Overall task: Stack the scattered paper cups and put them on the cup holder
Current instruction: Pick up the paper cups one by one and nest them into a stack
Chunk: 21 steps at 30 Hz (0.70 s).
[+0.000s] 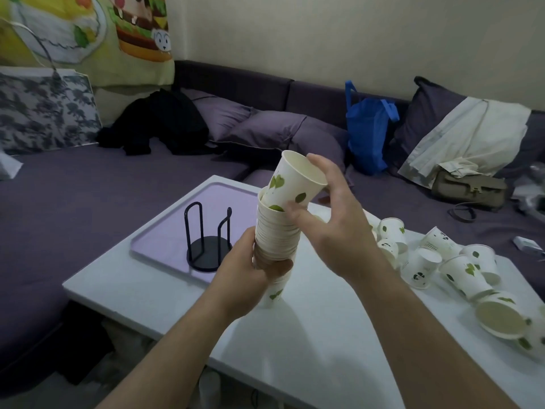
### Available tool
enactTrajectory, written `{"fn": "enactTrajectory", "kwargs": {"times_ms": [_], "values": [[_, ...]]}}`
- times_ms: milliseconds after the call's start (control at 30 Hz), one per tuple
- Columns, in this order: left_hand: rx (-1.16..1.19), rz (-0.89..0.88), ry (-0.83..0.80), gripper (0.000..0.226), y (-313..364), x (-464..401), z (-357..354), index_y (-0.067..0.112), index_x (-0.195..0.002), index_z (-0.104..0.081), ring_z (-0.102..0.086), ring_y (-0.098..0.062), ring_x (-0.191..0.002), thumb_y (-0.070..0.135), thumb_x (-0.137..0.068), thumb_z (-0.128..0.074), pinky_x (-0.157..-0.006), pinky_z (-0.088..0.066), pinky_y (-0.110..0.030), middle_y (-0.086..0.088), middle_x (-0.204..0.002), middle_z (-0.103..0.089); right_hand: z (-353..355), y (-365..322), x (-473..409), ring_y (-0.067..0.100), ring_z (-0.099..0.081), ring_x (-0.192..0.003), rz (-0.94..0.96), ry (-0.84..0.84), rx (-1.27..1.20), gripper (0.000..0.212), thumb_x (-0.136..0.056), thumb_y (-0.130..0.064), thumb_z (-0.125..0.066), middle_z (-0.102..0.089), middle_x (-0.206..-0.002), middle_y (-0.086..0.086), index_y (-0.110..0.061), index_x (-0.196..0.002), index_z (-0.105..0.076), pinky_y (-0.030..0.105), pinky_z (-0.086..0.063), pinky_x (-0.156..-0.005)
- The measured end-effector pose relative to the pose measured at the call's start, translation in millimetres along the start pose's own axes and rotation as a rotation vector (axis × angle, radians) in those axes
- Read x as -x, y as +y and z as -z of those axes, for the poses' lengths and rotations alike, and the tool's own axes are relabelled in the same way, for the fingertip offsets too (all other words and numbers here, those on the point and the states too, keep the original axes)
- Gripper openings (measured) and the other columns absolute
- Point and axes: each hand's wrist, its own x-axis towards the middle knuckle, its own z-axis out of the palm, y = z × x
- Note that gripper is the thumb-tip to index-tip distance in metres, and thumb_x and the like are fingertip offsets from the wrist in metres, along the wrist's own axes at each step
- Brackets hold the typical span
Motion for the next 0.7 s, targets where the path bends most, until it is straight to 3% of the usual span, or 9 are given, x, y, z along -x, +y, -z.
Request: {"fn": "enactTrajectory", "kwargs": {"times_ms": [133,267,400,500,600,700], "values": [[-0.007,-0.003,-0.001,0.050,-1.1,-1.5,-0.4,0.045,-0.130,-0.056,-0.069,0.001,-0.105,0.025,-0.091,-0.082,-0.093,-0.057,-0.032,0.025,-0.112,-0.072,0.8,-1.8,-0.1,0.003,-0.054,-0.131,-0.010,0.019,-0.082,0.068,-0.096,-0.047,-0.062,-0.053,-0.144,-0.023,-0.037,-0.158,-0.038,0.025,-0.047,-0.107],[-0.012,-0.022,-0.008,0.051,-1.5,-2.4,-2.3,0.042,-0.132,-0.057,-0.068,0.006,-0.102,0.025,-0.091,-0.082,-0.094,-0.059,-0.033,0.024,-0.112,-0.073,-6.8,-0.2,1.8,0.002,-0.054,-0.130,-0.016,-0.026,-0.058,0.065,-0.098,-0.052,-0.058,-0.055,-0.146,-0.018,-0.033,-0.158,-0.042,0.028,-0.050,-0.108],[0.000,-0.024,-0.004,0.052,-3.2,-3.7,-1.7,0.042,-0.132,-0.057,-0.070,-0.001,-0.106,0.026,-0.090,-0.083,-0.098,-0.061,-0.040,0.021,-0.114,-0.074,-9.8,5.0,4.0,-0.001,-0.050,-0.134,-0.041,-0.107,-0.010,0.068,-0.093,-0.052,-0.060,-0.053,-0.150,-0.020,-0.036,-0.157,-0.044,0.023,-0.044,-0.109],[-0.002,-0.023,0.006,0.053,-3.8,-4.7,-1.3,0.041,-0.133,-0.057,-0.070,-0.003,-0.107,0.026,-0.090,-0.083,-0.098,-0.060,-0.041,0.019,-0.114,-0.073,-7.1,8.7,3.7,0.000,-0.050,-0.135,-0.062,-0.145,-0.033,0.069,-0.093,-0.052,-0.060,-0.053,-0.151,-0.021,-0.040,-0.158,-0.041,0.029,-0.045,-0.112],[-0.009,-0.032,0.017,0.051,-4.0,-6.4,-2.5,0.041,-0.132,-0.056,-0.068,-0.005,-0.109,0.029,-0.091,-0.083,-0.095,-0.058,-0.036,0.018,-0.115,-0.072,-6.3,11.2,4.3,-0.002,-0.044,-0.144,-0.061,-0.196,-0.223,0.068,-0.098,-0.046,-0.058,-0.046,-0.159,-0.022,-0.043,-0.162,-0.035,0.030,-0.040,-0.119],[-0.025,-0.036,0.043,0.044,-3.7,-8.6,-2.2,0.051,-0.118,-0.053,-0.066,0.010,-0.096,0.032,-0.091,-0.082,-0.083,-0.052,-0.024,0.029,-0.103,-0.070,-9.4,28.9,1.8,-0.002,-0.040,-0.148,-0.119,-0.055,-0.354,0.058,-0.101,-0.037,-0.052,-0.045,-0.160,-0.018,-0.039,-0.158,-0.042,0.027,-0.036,-0.121]]}}
